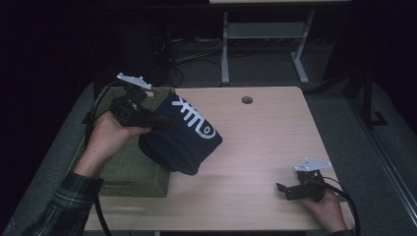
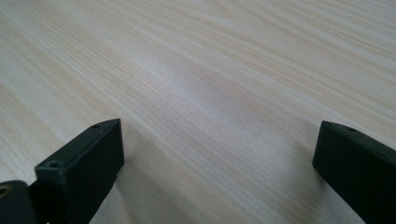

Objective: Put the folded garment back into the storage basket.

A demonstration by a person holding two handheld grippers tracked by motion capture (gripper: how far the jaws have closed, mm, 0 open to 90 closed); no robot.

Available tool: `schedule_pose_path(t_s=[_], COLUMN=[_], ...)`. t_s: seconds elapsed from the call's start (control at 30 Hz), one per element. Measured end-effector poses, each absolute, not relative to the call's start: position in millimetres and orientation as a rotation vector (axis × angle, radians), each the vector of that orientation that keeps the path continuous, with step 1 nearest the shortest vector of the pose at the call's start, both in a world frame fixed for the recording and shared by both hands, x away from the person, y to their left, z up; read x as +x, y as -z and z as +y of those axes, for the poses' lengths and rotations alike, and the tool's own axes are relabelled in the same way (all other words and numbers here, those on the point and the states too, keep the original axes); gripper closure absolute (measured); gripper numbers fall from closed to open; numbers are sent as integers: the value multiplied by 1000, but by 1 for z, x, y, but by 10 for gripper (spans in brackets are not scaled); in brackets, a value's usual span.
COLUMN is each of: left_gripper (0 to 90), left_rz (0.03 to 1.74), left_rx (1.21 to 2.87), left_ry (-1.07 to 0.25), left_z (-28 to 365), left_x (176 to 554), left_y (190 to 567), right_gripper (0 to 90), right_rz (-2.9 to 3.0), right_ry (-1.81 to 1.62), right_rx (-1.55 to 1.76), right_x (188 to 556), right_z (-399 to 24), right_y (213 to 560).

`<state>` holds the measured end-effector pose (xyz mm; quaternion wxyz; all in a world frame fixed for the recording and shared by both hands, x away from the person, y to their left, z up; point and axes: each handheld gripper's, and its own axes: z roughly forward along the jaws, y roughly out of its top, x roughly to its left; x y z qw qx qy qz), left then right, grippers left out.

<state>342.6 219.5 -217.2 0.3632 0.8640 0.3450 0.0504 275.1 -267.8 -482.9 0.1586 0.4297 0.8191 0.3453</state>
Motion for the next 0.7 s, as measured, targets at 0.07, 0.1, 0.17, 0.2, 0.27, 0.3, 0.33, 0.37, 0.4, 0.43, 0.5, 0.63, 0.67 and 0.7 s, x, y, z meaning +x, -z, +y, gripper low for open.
schedule_pose_path(t_s=[0.07, 0.1, 0.17, 0.2, 0.27, 0.3, 0.33, 0.37, 0.4, 0.43, 0.5, 0.63, 0.67, 0.7], left_gripper=[679, 679, 679, 679, 679, 679, 679, 679, 679, 680, 680, 680, 680, 680], left_rz=[906, 911, 927, 934, 952, 962, 966, 973, 978, 985, 999, 1027, 1037, 1042], left_rx=[2206, 2201, 2187, 2183, 2169, 2160, 2156, 2149, 2143, 2133, 2121, 2097, 2086, 2079], left_ry=[-142, -148, -157, -163, -174, -182, -185, -189, -194, -199, -212, -233, -236, -241], left_z=[227, 232, 240, 244, 252, 257, 260, 264, 269, 273, 281, 295, 299, 302], left_x=[341, 341, 339, 339, 337, 336, 335, 334, 333, 332, 331, 327, 327, 326], left_y=[214, 212, 209, 207, 204, 202, 201, 199, 198, 197, 194, 191, 190, 190], right_gripper=[15, 15, 15, 15, 15, 15, 15, 15, 15, 15, 15, 15, 15, 15], right_rz=[2342, 2342, 2342, 2342, 2343, 2342, 2341, 2340, 2340, 2341, 2342, 2341, 2341, 2340], right_ry=[-987, -987, -987, -987, -987, -987, -986, -986, -984, -983, -983, -983, -983, -983], right_rx=[1229, 1228, 1228, 1228, 1227, 1227, 1229, 1230, 1230, 1230, 1230, 1230, 1230, 1231], right_x=[275, 275, 275, 275, 275, 275, 275, 275, 276, 276, 276, 276, 276, 276], right_z=[-268, -268, -268, -268, -268, -268, -268, -268, -268, -268, -268, -268, -268, -268], right_y=[483, 483, 483, 483, 483, 483, 483, 483, 483, 483, 483, 483, 483, 483])
